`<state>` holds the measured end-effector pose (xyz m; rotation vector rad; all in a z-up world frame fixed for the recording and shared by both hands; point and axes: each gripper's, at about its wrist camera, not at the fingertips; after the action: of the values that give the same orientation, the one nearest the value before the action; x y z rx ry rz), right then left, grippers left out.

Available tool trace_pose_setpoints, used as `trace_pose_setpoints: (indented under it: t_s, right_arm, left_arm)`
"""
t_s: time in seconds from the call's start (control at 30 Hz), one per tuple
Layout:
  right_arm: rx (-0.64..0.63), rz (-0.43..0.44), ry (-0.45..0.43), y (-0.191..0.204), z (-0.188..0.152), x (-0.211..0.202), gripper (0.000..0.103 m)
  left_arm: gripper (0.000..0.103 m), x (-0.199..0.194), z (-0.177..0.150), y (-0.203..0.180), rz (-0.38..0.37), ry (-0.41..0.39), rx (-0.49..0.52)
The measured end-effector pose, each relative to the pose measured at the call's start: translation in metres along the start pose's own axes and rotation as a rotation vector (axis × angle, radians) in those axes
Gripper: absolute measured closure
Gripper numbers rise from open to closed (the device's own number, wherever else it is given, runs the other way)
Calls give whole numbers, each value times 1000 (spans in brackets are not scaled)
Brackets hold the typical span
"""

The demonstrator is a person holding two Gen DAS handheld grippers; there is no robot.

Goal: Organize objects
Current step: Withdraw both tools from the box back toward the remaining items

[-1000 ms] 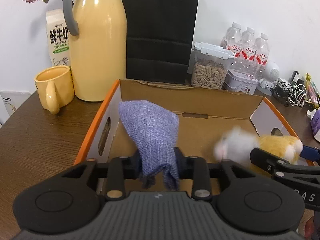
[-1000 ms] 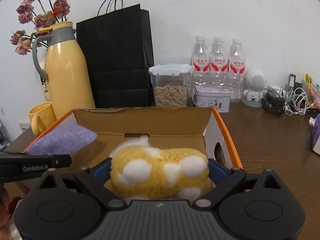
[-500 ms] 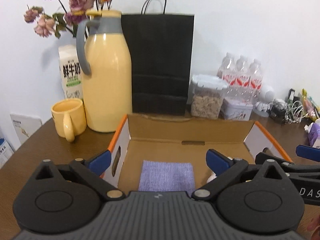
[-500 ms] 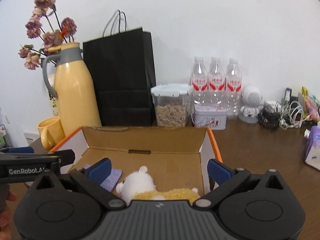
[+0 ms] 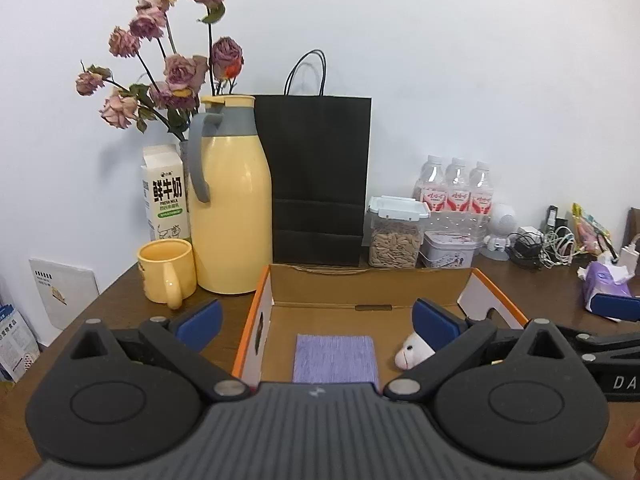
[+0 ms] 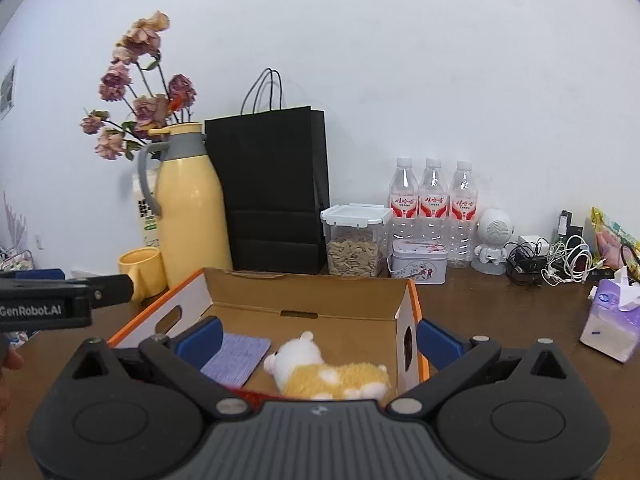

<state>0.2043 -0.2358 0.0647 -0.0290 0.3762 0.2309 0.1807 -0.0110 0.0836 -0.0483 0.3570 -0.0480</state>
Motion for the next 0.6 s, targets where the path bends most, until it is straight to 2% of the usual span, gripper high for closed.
trace_pose_setpoints:
  t_s: [0.37, 0.6]
  right_arm:
    - [-28, 21, 41, -1, -38, -63, 0]
    - [-50, 27, 99, 3, -67, -85, 0]
  left_arm:
    - [0, -58, -36, 12, 13, 15, 46]
    - [0, -83, -63, 25, 24, 45, 36]
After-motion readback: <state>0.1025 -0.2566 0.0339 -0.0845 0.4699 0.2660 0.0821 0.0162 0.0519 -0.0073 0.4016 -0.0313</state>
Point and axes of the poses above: each gripper's, at about its wrist camera, not at the fingertips, and x roughly the way its jaws point, y to its left, z to its top, and after that the axes turned 5 degrees about -z, right-handed
